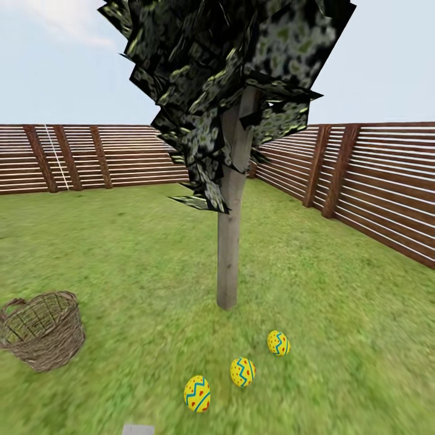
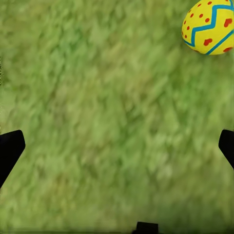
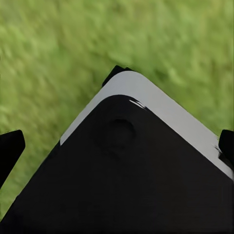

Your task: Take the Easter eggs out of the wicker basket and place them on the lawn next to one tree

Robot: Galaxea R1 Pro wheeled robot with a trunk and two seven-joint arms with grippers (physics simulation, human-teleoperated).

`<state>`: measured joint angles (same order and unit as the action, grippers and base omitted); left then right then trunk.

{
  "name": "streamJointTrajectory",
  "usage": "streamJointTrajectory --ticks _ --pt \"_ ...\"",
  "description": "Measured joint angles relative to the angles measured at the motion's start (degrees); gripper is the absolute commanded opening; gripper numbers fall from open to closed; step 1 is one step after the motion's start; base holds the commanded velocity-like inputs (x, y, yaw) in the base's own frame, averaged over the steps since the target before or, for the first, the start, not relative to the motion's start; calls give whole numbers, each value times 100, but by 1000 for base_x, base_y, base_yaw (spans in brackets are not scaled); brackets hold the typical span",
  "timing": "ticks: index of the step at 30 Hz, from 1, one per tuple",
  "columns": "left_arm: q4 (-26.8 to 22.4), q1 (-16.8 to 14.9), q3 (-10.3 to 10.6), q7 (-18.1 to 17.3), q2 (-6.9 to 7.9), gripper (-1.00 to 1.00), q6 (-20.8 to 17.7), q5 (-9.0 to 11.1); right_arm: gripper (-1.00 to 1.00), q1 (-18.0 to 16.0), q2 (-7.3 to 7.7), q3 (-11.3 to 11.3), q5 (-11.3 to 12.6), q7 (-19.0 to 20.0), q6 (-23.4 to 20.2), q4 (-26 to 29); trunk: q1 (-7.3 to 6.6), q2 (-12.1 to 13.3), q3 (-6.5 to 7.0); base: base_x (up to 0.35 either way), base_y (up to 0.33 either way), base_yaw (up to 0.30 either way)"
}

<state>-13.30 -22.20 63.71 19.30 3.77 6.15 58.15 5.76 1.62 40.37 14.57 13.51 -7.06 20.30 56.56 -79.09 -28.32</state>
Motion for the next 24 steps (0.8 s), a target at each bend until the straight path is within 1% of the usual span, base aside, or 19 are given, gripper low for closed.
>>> streamJointTrajectory --ticks 15,20,24 --pt "1 46 22 -4 6 100 13 0 100 0 -20 -6 -28 0 0 -38 -330 602 270 0 0 0" --pt "1 87 22 -5 10 100 72 1 100 2 -36 -16 -36 0 0 -47 -439 803 359 0 0 0" --pt "1 117 22 -5 12 100 90 1 100 2 -52 -25 -38 0 0 -162 -527 963 431 0 0 0"
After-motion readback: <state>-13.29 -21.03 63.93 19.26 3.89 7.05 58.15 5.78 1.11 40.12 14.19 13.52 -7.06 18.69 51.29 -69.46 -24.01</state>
